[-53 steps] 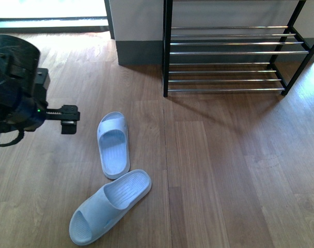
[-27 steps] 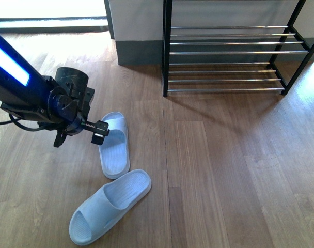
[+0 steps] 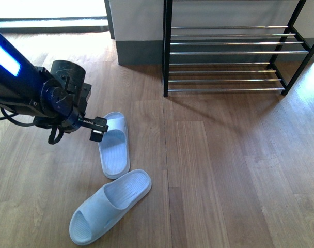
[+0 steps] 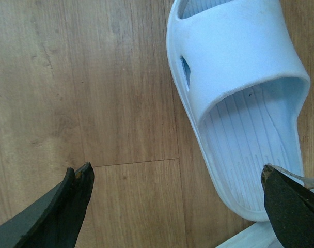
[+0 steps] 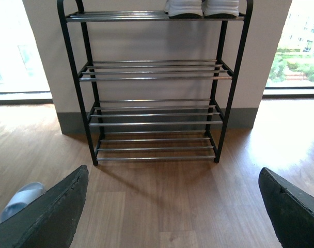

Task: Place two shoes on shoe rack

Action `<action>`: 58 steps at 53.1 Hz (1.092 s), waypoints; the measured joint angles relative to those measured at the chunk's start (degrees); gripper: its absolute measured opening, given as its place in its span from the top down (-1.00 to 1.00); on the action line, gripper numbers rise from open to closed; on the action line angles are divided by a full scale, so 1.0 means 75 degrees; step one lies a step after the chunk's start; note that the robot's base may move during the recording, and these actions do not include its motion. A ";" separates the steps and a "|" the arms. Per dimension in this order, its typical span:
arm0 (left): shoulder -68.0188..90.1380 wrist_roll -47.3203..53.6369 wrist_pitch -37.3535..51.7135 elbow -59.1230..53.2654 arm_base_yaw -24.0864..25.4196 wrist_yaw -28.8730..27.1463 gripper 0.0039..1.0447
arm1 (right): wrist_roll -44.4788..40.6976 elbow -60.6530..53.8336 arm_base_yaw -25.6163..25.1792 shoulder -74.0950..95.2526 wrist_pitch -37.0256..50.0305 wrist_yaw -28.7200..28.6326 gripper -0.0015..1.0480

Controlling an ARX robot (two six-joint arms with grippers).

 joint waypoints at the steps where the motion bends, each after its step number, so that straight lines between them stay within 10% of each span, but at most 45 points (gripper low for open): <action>1: 0.0055 -0.0038 -0.0035 0.0064 0.0000 0.0003 -0.83 | 0.0000 0.0000 0.0000 0.0000 0.0000 0.0000 -0.82; 36: 0.2879 0.0551 -0.0411 0.3966 -0.0125 -0.0207 -0.82 | 0.0000 0.0000 0.0000 0.0000 0.0000 0.0000 -0.82; 58: 0.3398 0.0994 -0.0539 0.4299 -0.0131 -0.0358 0.42 | 0.0000 0.0000 0.0000 0.0000 0.0000 -0.0003 -0.82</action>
